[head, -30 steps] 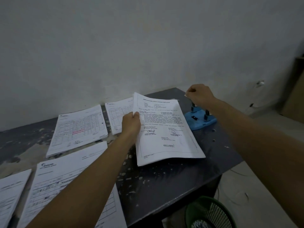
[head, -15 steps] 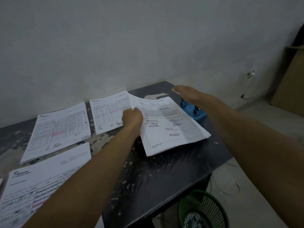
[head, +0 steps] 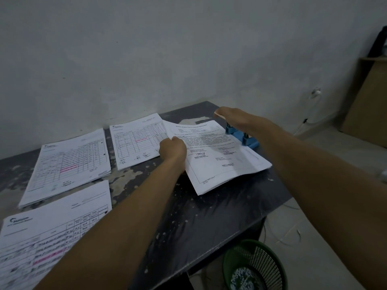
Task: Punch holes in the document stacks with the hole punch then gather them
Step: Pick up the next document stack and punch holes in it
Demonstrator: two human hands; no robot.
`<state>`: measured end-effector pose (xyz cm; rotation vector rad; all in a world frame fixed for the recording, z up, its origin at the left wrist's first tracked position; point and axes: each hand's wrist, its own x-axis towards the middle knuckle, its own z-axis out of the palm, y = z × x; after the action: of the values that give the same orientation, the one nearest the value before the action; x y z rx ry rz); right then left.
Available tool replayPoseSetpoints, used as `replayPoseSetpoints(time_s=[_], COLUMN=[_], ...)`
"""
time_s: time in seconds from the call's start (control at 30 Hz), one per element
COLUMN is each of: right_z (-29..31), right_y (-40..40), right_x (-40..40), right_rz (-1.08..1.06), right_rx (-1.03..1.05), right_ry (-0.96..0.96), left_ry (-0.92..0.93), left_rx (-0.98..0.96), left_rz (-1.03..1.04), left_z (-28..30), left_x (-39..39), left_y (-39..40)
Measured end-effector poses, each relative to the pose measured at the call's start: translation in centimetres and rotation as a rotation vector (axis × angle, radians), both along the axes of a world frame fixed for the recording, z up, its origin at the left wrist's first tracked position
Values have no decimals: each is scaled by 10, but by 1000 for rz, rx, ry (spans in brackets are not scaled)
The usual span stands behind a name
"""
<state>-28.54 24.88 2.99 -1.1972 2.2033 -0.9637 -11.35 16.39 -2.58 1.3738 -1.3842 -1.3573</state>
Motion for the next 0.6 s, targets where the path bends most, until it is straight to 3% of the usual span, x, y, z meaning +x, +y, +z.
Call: replayPoseSetpoints(time_s=[0.6], right_z=[0], right_y=[0], right_x=[1], right_rz=[3], right_rx=[12], right_ry=[2], left_ry=[-139], left_rx=[-75], left_rz=[34], left_z=[-19], left_x=[-9], left_y=[16])
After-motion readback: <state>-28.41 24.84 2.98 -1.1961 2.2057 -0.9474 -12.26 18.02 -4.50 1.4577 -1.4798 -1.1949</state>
